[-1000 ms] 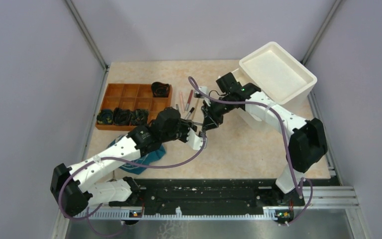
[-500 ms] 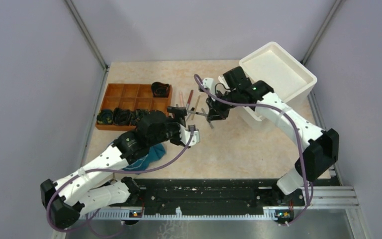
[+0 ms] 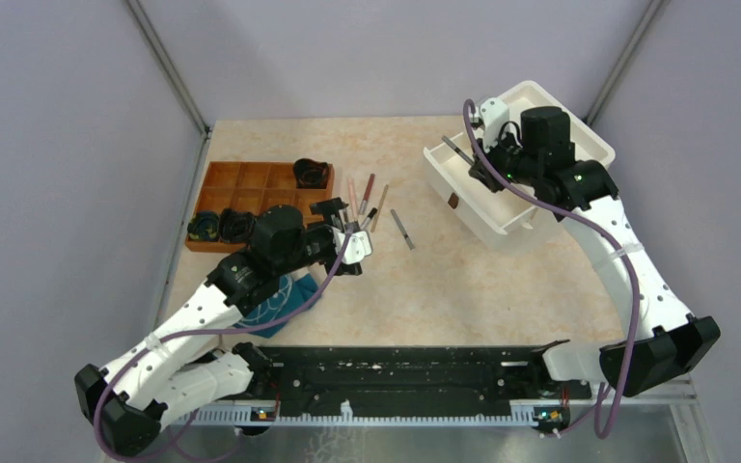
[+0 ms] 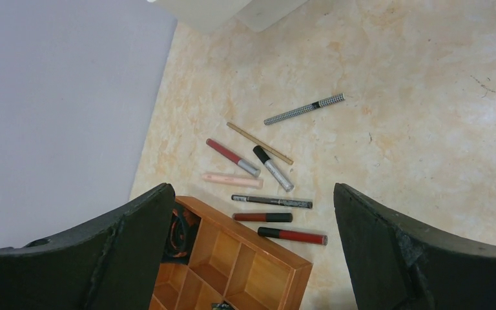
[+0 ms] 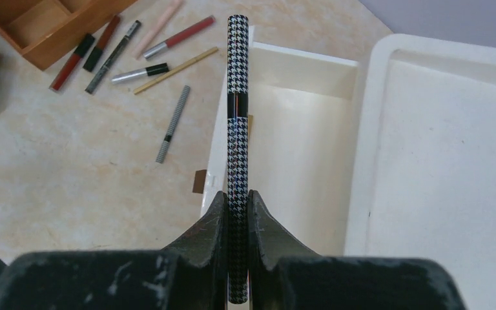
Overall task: Organize the makeup
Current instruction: Place the makeup in the drawer.
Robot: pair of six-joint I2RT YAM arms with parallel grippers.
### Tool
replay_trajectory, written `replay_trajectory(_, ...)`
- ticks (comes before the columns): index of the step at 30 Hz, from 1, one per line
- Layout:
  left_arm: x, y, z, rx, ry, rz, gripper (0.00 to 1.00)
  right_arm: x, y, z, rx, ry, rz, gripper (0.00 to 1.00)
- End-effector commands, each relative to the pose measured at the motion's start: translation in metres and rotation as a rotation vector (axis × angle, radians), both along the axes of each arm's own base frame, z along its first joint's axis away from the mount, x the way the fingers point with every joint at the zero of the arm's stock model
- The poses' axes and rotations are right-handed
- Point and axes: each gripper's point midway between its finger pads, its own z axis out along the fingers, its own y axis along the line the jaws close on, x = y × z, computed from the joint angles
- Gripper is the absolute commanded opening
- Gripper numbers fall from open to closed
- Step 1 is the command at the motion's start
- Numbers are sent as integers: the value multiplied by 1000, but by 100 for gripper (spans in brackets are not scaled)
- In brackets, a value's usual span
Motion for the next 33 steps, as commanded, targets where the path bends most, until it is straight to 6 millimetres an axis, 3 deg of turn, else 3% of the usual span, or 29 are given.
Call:
replay_trajectory(1,3,-9,-4,-42,30,-11,99,16,-29,-11,-46,-2,-163,0)
replay_trajectory(7,4,-11,-14,-40,53,-11,99,27,-37,-39,-88,72,-203,0)
replay_trajectory(21,5,-11,-30,-23,85,-7,99,35,-38,-93,-177,193,-191,19)
replay_trajectory(27,8,-13,-36,-24,107,8,99,34,-36,-84,-171,184,-169,45)
replay_trajectory(33,13,-16,-44,-18,134,26,99,27,-30,-50,-127,122,-127,61)
